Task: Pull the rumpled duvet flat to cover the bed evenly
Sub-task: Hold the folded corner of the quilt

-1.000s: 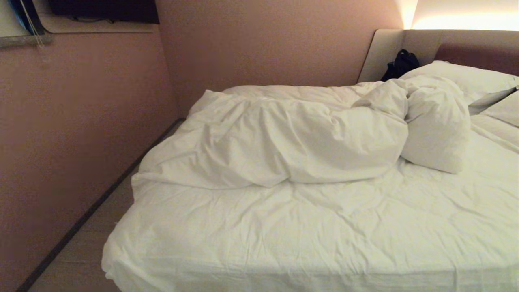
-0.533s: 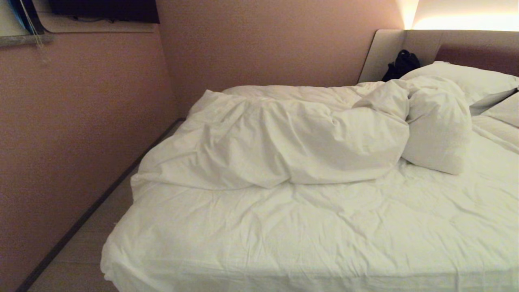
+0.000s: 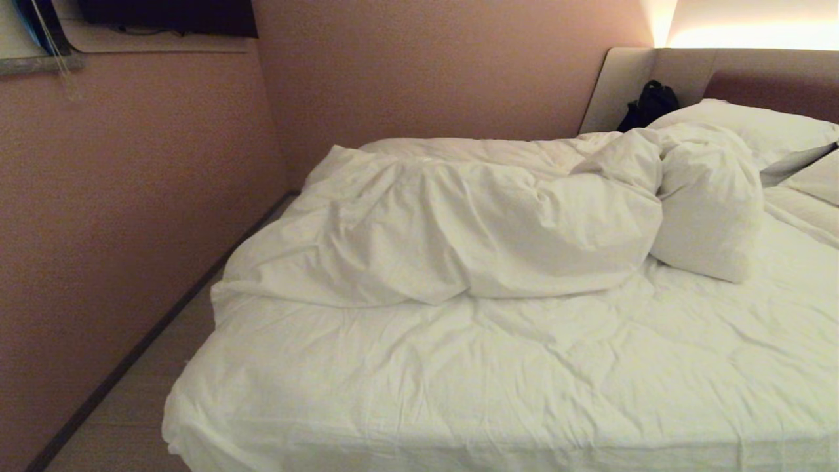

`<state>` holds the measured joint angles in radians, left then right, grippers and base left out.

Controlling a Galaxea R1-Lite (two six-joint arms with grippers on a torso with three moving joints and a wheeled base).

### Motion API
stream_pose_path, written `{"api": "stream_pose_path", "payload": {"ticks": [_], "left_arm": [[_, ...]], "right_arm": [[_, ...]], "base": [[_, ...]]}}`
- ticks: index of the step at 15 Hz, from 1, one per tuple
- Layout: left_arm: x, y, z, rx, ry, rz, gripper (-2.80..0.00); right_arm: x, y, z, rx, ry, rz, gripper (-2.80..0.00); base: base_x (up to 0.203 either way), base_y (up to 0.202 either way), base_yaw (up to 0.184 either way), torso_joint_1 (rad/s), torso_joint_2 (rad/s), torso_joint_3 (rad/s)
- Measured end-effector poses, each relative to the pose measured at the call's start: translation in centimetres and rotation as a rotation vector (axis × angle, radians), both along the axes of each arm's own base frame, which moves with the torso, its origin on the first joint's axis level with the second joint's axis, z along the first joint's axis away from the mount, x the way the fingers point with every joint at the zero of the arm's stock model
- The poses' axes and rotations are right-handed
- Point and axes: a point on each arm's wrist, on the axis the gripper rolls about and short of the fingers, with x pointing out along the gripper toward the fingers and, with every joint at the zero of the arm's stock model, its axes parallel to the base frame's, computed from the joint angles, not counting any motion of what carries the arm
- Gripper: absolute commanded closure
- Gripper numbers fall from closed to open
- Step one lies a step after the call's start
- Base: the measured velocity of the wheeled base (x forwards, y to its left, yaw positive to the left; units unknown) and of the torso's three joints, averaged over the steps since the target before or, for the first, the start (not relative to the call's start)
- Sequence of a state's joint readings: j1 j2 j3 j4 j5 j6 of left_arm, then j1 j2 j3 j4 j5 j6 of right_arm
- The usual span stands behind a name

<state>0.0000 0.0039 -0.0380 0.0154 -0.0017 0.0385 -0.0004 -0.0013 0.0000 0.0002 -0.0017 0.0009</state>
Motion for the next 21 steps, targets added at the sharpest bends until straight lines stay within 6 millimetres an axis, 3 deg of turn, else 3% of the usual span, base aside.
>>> {"api": "stream_pose_path", "payload": {"ticks": [5,7,9,14,19,21], "left_arm": [[0.9,0.0,4.2,-0.046,0.031,-0.008,0.0],[2.8,0.0,6.5,-0.073,0.088,-0.018,0.0],[5.9,-0.1,8.4,-0.092,0.16,-0.029,0.0],[18.0,-0.2,10.8,-0.116,0.314,-0.038,0.0],[31.2,-0.2,9.8,-0.161,0.361,-0.026,0.0],[35.3,-0.1,8.8,-0.176,0.369,-0.012,0.0]], "right_arm": [[0.0,0.0,0.0,0.001,0.0,0.001,0.0],[0.0,0.0,0.0,0.001,0.0,0.0,0.0],[0.0,0.0,0.0,0.001,0.0,0.0,0.0],[0.0,0.0,0.0,0.001,0.0,0.001,0.0],[0.0,0.0,0.0,0.001,0.0,0.0,0.0],[0.0,0.0,0.0,0.001,0.0,0.0,0.0]], "base": [[0.0,0.0,0.0,0.0,0.0,0.0],[0.0,0.0,0.0,0.0,0.0,0.0],[0.0,0.0,0.0,0.0,0.0,0.0],[0.0,0.0,0.0,0.0,0.0,0.0],[0.0,0.0,0.0,0.0,0.0,0.0],[0.0,0.0,0.0,0.0,0.0,0.0]]}}
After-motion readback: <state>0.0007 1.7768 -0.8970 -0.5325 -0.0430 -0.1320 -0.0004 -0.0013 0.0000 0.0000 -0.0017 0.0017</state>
